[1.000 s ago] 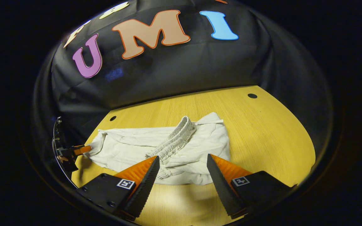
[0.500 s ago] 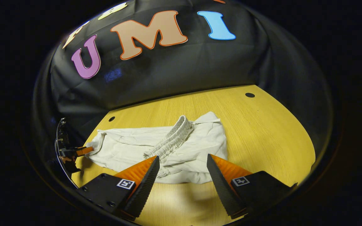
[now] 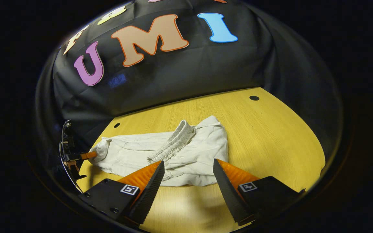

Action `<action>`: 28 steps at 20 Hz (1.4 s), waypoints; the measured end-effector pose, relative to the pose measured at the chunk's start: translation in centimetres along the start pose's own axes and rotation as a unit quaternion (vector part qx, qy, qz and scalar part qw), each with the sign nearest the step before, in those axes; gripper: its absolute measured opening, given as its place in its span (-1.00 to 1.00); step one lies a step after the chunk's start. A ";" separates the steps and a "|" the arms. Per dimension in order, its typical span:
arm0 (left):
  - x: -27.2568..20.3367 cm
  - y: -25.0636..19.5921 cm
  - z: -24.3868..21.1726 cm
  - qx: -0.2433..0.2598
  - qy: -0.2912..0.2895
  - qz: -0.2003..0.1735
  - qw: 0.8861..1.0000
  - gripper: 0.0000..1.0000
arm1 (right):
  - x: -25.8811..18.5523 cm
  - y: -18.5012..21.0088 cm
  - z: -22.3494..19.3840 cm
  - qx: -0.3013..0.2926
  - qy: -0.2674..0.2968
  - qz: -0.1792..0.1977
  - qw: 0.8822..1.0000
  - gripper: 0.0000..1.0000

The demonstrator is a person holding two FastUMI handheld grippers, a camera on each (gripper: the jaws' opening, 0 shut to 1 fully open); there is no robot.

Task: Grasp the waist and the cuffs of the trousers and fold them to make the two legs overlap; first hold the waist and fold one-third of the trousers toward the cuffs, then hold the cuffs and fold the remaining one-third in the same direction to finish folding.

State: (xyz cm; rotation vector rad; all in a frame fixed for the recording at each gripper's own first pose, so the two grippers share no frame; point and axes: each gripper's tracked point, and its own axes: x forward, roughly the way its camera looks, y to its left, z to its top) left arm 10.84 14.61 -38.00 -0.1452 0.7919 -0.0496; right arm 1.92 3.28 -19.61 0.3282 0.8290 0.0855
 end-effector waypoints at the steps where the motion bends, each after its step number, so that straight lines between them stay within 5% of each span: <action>1: -0.7 -1.3 1.0 -0.003 -0.011 -0.008 1.000 -1.00 | -0.2 -0.4 0.1 0.003 0.001 0.000 1.000 0.83; 15: -8.5 -19.5 12.3 0.005 -0.115 -0.102 0.988 -1.00 | -3.0 -7.7 1.6 0.026 -0.006 0.022 0.999 0.92; 28: -10.0 -39.7 12.9 0.071 -0.103 -0.203 0.971 -1.00 | -5.7 -14.9 1.8 0.040 -0.011 0.019 0.999 0.92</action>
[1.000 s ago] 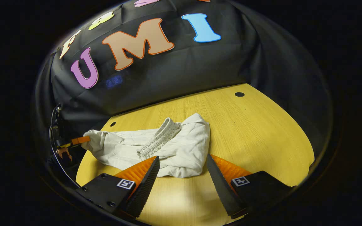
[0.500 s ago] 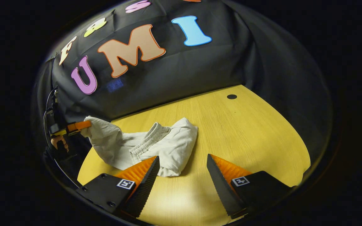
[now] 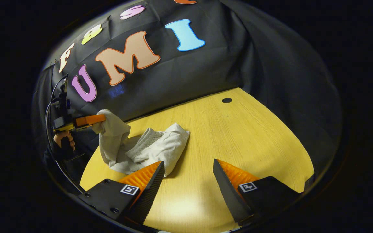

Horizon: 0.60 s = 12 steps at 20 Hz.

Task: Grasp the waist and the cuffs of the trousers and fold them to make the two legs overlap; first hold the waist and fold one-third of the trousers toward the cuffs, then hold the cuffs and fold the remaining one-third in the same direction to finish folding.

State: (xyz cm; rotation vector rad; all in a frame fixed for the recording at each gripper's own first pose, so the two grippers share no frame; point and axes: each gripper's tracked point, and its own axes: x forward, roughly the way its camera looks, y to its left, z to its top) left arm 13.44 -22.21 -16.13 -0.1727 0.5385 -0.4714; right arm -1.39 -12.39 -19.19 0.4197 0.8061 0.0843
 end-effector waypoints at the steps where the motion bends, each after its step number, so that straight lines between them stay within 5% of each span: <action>1: 0.5 -1.5 -0.1 0.003 0.002 -0.012 1.000 -1.00 | -0.1 -0.4 -0.1 0.000 0.002 -0.003 1.000 0.92; 12: 3.8 -13.1 -10.2 0.060 0.100 -0.076 0.990 -1.00 | -0.5 -2.5 0.1 -0.004 0.008 0.006 1.000 0.92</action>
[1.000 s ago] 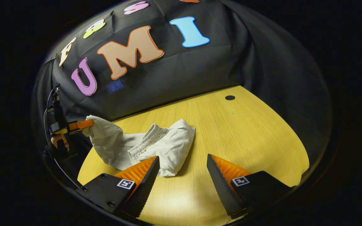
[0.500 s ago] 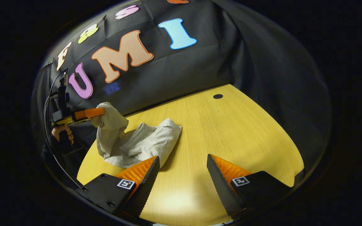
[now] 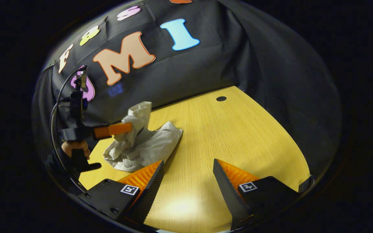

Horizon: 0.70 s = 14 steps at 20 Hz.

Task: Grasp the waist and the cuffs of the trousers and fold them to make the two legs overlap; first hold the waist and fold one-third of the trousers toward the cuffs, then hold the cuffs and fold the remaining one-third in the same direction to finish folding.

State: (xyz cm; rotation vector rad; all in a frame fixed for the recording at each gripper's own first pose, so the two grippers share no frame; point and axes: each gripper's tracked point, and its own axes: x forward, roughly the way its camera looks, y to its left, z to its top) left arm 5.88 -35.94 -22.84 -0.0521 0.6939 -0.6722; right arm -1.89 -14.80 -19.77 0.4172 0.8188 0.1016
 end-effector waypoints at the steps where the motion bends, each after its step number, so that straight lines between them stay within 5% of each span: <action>1: 0.4 -0.5 -0.8 0.004 0.006 -0.001 1.000 -1.00 | 0.2 0.1 0.1 -0.002 0.000 0.004 1.000 0.92; 4: 1.4 -2.0 -2.5 -0.002 0.001 -0.017 1.000 -0.91 | 0.4 0.6 0.1 -0.011 0.004 0.019 1.000 0.92; 7: -0.4 -4.4 -3.2 -0.027 -0.003 -0.062 0.998 -0.36 | 1.0 2.0 0.8 -0.032 0.001 0.036 0.999 0.92; 10: -3.2 -2.6 -1.9 -0.016 -0.046 -0.034 0.998 0.89 | 1.3 4.4 2.4 -0.060 -0.021 0.044 0.997 0.92; 14: -10.1 2.4 -0.5 0.008 -0.119 0.047 0.992 0.91 | 1.3 9.6 6.1 -0.086 -0.084 0.052 0.991 0.92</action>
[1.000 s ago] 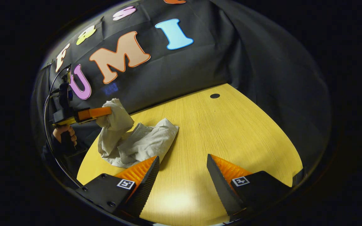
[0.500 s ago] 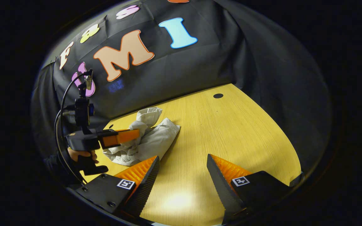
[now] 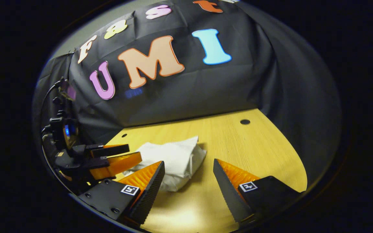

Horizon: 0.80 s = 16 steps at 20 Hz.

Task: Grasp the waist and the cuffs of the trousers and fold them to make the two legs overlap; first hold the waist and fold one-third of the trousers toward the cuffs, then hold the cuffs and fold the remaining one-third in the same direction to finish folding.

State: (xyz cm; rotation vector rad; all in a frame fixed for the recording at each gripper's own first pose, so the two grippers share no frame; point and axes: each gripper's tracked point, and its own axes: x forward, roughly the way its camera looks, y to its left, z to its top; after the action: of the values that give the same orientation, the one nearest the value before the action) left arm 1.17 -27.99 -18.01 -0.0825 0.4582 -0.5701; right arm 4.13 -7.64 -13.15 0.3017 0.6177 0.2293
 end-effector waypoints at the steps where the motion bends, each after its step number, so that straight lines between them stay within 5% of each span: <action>1: -1.7 1.1 0.5 0.001 -0.017 0.018 1.000 0.92 | 0.2 1.3 1.2 -0.010 -0.015 0.002 1.000 0.92; 6: -9.7 6.8 0.6 0.002 -0.072 0.102 0.992 0.90 | 0.0 7.5 6.0 -0.029 -0.089 0.011 0.996 0.92; 11: -15.2 12.1 1.6 0.019 -0.132 0.192 0.972 0.91 | -1.3 11.5 10.1 -0.088 -0.178 -0.023 0.980 0.92; 16: -17.4 14.6 3.9 0.011 -0.161 0.205 0.965 0.87 | -1.7 14.6 10.0 -0.104 -0.182 -0.010 0.978 0.92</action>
State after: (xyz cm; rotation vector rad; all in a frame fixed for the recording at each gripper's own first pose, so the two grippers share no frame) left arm -2.69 -6.53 -10.58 -0.0557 0.1437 -0.1467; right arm 6.99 3.39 0.55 0.1305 0.2308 0.2112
